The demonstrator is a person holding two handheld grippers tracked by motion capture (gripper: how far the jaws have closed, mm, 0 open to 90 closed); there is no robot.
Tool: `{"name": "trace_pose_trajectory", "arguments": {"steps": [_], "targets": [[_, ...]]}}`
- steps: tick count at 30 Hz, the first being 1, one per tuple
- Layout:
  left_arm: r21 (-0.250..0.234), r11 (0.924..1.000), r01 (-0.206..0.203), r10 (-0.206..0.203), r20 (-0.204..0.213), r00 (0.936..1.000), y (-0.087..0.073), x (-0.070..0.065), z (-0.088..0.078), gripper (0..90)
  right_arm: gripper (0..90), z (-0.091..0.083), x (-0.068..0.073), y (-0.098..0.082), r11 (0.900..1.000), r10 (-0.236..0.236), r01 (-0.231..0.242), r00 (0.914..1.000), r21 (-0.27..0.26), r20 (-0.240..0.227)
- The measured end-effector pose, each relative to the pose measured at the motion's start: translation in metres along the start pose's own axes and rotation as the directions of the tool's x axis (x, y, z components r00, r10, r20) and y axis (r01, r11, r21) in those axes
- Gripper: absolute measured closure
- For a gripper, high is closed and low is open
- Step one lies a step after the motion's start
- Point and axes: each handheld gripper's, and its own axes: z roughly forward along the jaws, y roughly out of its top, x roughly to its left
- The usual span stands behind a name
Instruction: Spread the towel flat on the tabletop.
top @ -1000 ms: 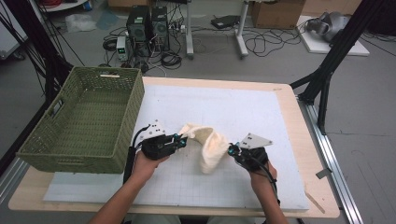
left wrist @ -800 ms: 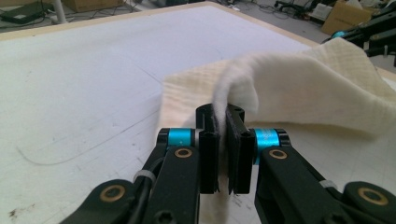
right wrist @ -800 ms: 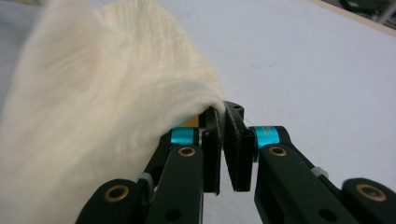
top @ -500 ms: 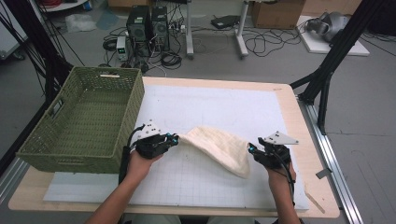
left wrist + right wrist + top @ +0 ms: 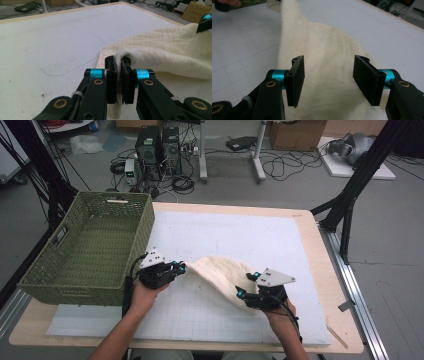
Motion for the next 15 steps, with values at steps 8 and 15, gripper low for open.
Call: {"name": "trace_pose_trajectory", "arguments": {"steps": [8,15], "targets": [[-0.001,1.0,0.007,-0.007,0.004,1.0,0.0,0.001,0.001,84.4,42.9,0.032,0.029,0.003,0.996,-0.042,0.047,0.9959,0.072,-0.08],[0.0,1.0,0.008,-0.008,0.01,0.9999,0.0,0.0,0.0,84.1,70.1,0.052,0.038,-0.002,0.983,-0.088,0.105,0.9897,0.152,-0.112]]}}
